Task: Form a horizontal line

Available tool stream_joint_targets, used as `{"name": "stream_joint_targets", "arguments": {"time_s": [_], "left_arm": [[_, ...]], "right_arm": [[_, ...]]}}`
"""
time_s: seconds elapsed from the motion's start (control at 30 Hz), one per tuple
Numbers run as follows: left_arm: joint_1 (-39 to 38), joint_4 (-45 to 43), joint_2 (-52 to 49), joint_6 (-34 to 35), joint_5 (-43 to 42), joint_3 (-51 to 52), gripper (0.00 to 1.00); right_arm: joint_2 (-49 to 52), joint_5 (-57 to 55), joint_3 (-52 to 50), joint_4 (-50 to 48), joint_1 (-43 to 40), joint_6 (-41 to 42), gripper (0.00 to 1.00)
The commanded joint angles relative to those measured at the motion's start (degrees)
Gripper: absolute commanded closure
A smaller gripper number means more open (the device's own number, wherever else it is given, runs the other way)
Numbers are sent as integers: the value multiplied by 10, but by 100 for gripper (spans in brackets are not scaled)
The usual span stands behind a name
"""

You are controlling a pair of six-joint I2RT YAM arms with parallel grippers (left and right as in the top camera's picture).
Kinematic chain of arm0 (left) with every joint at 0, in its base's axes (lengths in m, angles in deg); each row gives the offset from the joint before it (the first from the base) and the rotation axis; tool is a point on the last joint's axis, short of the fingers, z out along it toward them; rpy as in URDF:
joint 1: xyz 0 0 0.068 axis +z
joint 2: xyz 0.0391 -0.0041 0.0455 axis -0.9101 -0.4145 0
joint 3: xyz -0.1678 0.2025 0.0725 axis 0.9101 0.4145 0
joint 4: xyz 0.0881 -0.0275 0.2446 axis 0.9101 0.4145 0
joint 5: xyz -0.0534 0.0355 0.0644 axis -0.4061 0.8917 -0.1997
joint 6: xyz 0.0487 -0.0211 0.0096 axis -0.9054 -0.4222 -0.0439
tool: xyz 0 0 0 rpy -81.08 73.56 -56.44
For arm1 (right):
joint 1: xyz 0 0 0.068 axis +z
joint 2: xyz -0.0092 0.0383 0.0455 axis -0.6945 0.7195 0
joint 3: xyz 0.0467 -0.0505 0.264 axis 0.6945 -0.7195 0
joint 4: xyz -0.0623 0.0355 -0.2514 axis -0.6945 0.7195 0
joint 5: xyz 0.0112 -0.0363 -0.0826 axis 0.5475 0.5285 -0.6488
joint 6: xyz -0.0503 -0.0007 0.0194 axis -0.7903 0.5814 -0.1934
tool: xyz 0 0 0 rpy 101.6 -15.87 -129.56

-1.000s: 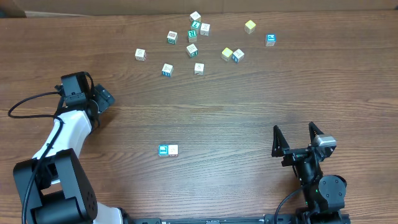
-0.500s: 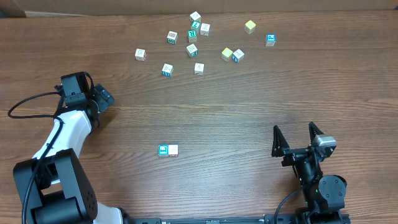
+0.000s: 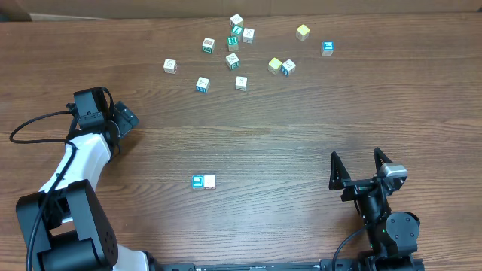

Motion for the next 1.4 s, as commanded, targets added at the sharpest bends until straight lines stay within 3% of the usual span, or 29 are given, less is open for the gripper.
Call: {"name": "stream_joint_targets", "arguments": {"time_s": [0.0, 0.57, 0.87, 1.13, 1.37], "left_arm": [[0, -1, 3, -2, 8, -8, 1], [0, -1, 3, -2, 8, -8, 0], [0, -1, 3, -2, 8, -8, 0], [0, -1, 3, -2, 8, -8, 1], [0, -1, 3, -2, 8, -8, 1]], "right_arm": [[-3, -1, -6, -3, 2, -4, 0], [-3, -14, -6, -24, 2, -3, 0], [-3, 42, 22, -75, 2, 91, 0], [53, 42, 195, -72, 2, 90, 0], [240, 50, 437, -2, 2, 71, 0]]}}
